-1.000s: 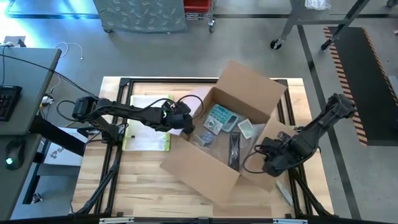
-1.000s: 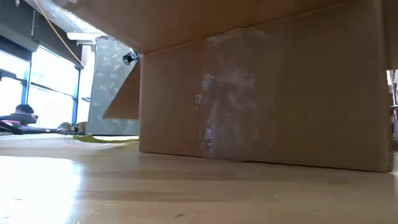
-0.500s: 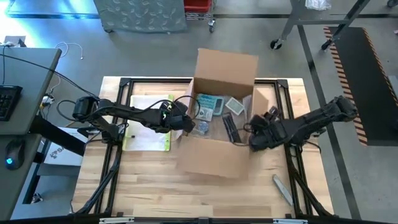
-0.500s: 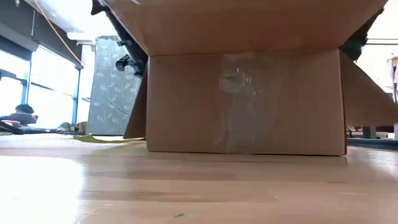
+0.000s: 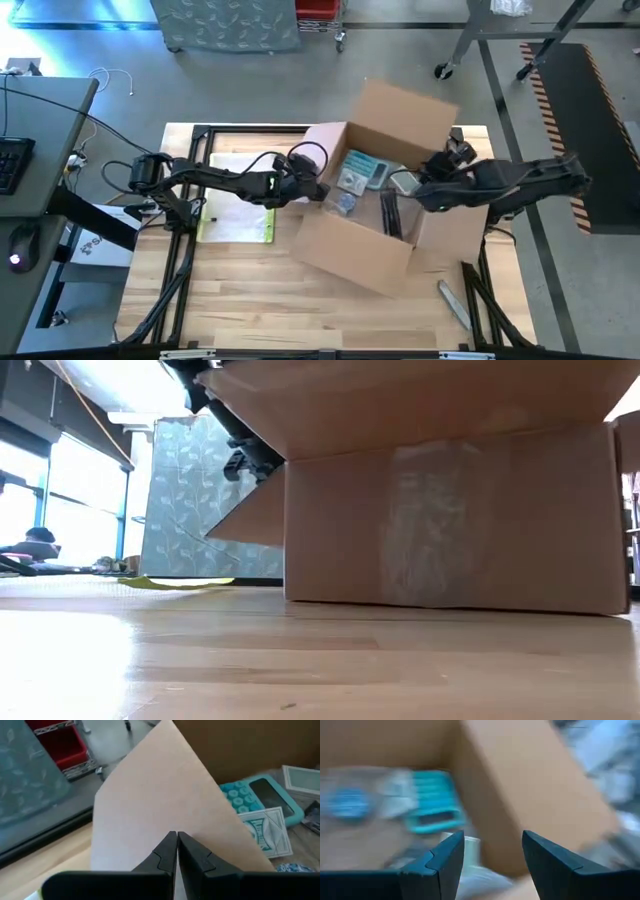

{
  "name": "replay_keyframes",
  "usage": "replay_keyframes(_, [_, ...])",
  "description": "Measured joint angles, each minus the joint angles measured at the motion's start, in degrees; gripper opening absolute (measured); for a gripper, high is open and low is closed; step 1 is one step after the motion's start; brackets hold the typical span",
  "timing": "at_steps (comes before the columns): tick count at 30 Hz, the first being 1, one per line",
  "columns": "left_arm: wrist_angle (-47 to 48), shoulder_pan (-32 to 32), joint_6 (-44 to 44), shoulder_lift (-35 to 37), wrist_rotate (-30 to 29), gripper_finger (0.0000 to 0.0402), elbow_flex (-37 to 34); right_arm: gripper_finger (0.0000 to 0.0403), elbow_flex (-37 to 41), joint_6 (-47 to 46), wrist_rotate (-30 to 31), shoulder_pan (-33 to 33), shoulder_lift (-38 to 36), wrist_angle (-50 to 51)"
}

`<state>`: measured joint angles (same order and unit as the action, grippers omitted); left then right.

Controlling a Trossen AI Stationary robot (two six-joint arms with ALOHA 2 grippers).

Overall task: Unpack boxes
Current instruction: Open the cardboard box

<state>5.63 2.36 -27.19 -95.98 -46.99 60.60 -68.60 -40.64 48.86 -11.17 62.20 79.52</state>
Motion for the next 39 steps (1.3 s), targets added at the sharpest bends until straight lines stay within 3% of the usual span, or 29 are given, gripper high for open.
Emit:
replay_keyframes(5, [-0.24,-1.48,3.12,1.62,-1.18,0.0,0.6,0.0188,1.37,14.13,-18.01,-1.35,-3.28,-17.77])
replay_keyframes(9, [-0.31,-3.09,5.95,4.68,-0.65,0.0,1.7,0.0192,7.62,24.88,-30.87,-3.09,-2.56,-32.62])
replay_keyframes(12, [0.15,-4.55,6.72,6.67,2.01,0.0,1.79,0.0209,13.05,26.84,-34.93,-4.01,-1.51,-42.58])
replay_keyframes(16, [2.92,-6.52,4.65,7.21,4.59,0.0,1.81,0.0262,18.07,25.49,-38.85,-3.88,1.67,-50.89])
replay_keyframes(21, [10.84,-7.62,-3.06,6.19,4.64,0.0,1.72,0.033,20.13,22.66,-37.99,-3.95,8.25,-52.36])
replay_keyframes(24, [11.69,-7.74,-7.36,5.81,4.25,0.0,0.6,0.0334,20.11,25.34,-37.78,-3.86,12.27,-52.21])
replay_keyframes(28, [12.02,-7.91,-9.57,5.35,4.74,0.0,0.2,0.0281,20.14,30.49,-35.12,-2.08,14.96,-50.83])
replay_keyframes(34, [12.4,-8.11,-9.7,5.14,3.54,0.0,0.11,0.0135,20.13,46.02,-32.9,1.64,15.12,-48.53])
replay_keyframes(39, [12.95,-8.29,-9.17,5.38,2.5,0.0,-0.02,0.0041,20.13,49.99,-33.1,5.54,15.21,-47.26])
